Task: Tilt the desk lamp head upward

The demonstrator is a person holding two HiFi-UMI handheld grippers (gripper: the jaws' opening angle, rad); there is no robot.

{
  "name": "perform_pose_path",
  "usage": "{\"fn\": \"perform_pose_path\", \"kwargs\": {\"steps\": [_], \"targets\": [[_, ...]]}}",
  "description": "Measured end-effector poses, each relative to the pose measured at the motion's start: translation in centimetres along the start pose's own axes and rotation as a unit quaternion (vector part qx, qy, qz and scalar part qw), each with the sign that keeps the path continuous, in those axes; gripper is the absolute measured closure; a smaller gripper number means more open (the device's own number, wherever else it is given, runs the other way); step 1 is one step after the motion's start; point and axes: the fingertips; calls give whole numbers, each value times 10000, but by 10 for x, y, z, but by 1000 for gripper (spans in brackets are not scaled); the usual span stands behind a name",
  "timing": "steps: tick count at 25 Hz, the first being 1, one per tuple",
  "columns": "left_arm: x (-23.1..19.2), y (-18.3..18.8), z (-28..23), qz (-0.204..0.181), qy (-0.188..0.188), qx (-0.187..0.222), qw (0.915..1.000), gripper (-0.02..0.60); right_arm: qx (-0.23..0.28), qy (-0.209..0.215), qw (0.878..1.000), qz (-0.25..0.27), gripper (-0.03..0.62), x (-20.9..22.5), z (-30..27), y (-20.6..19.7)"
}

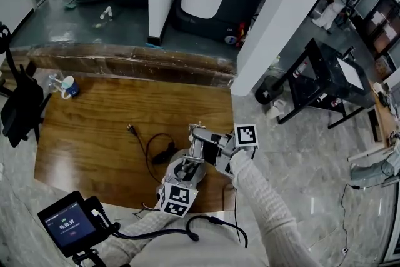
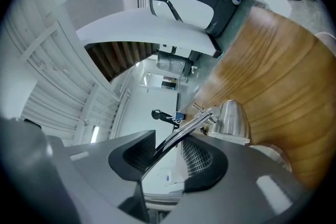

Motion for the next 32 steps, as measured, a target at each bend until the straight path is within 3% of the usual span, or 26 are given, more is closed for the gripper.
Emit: {"fn": "perform_pose_path", "kwargs": {"steps": [5,10,12,14,17,21,25,30,32], "targets": [[-1,1,-2,46,-23,1,10000,433,-62,-77,9994,339,439,-3,-1,3],[-2,0,-3,42,-47,-24,10000,433,-53,47,9933,1154,437,-25,-3,8],[-2,-3,-4,48,-54,-49,10000,433,18,138,9852,1706,440,-41,-3,11],[-2,-3,-5,60,-59,-57,9999,431,68,103,9686,2481,444,-58,0,13],[-3,-2,-4,86,-64,-57,9999,431,98,-3,9290,3700,444,-86,3,8],[-5,-2,-6,223,-90,-35,9997,426,286,11,8733,4864,441,-111,6,-3],[-6,-3,-8,362,-116,-72,9993,423,441,30,7937,6066,433,-133,9,-20],[-7,-3,-11,426,-103,-79,9990,422,760,111,6932,7166,423,-151,12,-38],[-8,-4,-11,470,-94,-81,9988,422,922,197,6664,7396,418,-156,12,-42]]}}
Point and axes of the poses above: the fingertips, and each gripper's own axes: z backward along the fingers, x to its right, y out of its top, and after that the axes turned 3 degrees about -z, right-handed
